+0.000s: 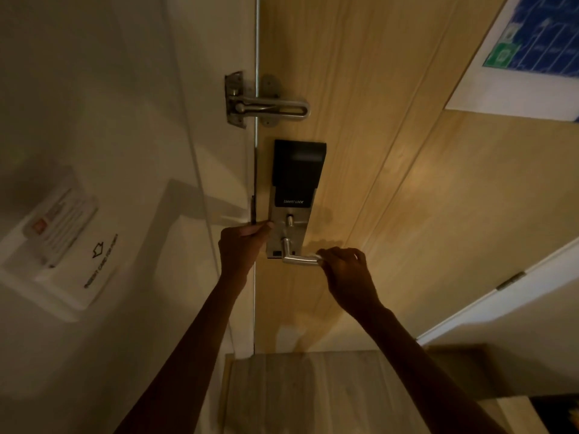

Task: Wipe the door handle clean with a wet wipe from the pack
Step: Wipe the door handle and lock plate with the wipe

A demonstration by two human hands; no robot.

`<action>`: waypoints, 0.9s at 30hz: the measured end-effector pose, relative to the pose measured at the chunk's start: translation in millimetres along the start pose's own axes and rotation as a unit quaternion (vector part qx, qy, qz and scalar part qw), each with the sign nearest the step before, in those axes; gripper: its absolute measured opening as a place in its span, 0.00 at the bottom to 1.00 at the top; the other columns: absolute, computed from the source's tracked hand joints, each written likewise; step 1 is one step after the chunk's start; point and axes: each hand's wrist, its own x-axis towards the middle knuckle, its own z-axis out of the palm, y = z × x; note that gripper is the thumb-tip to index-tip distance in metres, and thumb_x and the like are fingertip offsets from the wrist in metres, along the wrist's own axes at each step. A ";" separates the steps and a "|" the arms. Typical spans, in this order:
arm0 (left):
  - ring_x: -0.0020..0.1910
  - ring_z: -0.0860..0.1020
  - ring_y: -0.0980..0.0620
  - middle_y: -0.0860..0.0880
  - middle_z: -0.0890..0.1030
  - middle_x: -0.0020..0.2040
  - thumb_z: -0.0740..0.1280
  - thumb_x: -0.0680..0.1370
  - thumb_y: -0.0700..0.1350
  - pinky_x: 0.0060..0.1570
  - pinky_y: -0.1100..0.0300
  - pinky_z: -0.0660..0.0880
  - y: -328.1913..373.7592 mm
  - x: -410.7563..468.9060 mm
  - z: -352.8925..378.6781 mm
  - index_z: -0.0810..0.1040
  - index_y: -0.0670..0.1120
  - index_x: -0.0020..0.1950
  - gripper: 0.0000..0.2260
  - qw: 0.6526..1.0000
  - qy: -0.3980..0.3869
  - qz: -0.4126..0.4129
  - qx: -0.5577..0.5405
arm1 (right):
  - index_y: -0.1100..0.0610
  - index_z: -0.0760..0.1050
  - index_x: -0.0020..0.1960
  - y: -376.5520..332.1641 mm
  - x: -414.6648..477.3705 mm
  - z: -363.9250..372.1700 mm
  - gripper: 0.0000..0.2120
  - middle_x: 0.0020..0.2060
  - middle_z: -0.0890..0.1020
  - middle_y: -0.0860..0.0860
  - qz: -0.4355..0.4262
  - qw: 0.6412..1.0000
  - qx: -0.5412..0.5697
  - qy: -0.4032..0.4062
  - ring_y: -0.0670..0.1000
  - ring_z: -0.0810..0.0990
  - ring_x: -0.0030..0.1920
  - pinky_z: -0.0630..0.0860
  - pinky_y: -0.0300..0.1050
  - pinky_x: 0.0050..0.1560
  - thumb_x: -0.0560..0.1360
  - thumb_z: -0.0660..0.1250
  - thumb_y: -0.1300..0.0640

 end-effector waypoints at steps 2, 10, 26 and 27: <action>0.49 0.85 0.50 0.49 0.87 0.46 0.75 0.63 0.60 0.58 0.46 0.79 -1.5 1.9 -0.3 0.85 0.51 0.50 0.20 1.000 -0.007 -0.005 -0.009 | 0.59 0.76 0.60 -12.1 3.1 2.2 0.11 0.53 0.83 0.56 -0.013 1.000 0.004 -0.012 0.56 0.81 0.54 0.69 0.57 0.64 0.78 0.64 0.61; 0.47 0.85 0.47 0.46 0.87 0.45 0.74 0.64 0.60 0.56 0.42 0.79 -3.9 5.9 -3.5 0.85 0.57 0.46 0.14 1.000 -0.028 0.013 0.005 | 0.58 0.77 0.57 -41.6 20.3 3.5 0.13 0.45 0.84 0.55 0.029 0.997 0.072 -0.029 0.54 0.82 0.45 0.69 0.52 0.59 0.82 0.56 0.55; 0.47 0.85 0.47 0.46 0.87 0.44 0.75 0.72 0.49 0.57 0.44 0.79 -6.9 6.8 -4.7 0.85 0.56 0.45 0.04 1.000 -0.021 0.011 0.019 | 0.58 0.75 0.53 -10.7 4.3 10.4 0.07 0.46 0.82 0.56 0.016 0.999 -0.044 -0.019 0.57 0.81 0.49 0.70 0.60 0.61 0.77 0.60 0.63; 0.46 0.85 0.48 0.46 0.87 0.43 0.74 0.72 0.49 0.56 0.45 0.79 -6.2 6.6 -4.0 0.85 0.55 0.46 0.04 0.999 -0.021 0.017 0.027 | 0.59 0.76 0.53 -21.8 6.0 16.2 0.07 0.47 0.82 0.57 0.016 1.000 -0.024 -0.010 0.57 0.81 0.50 0.71 0.60 0.61 0.76 0.63 0.64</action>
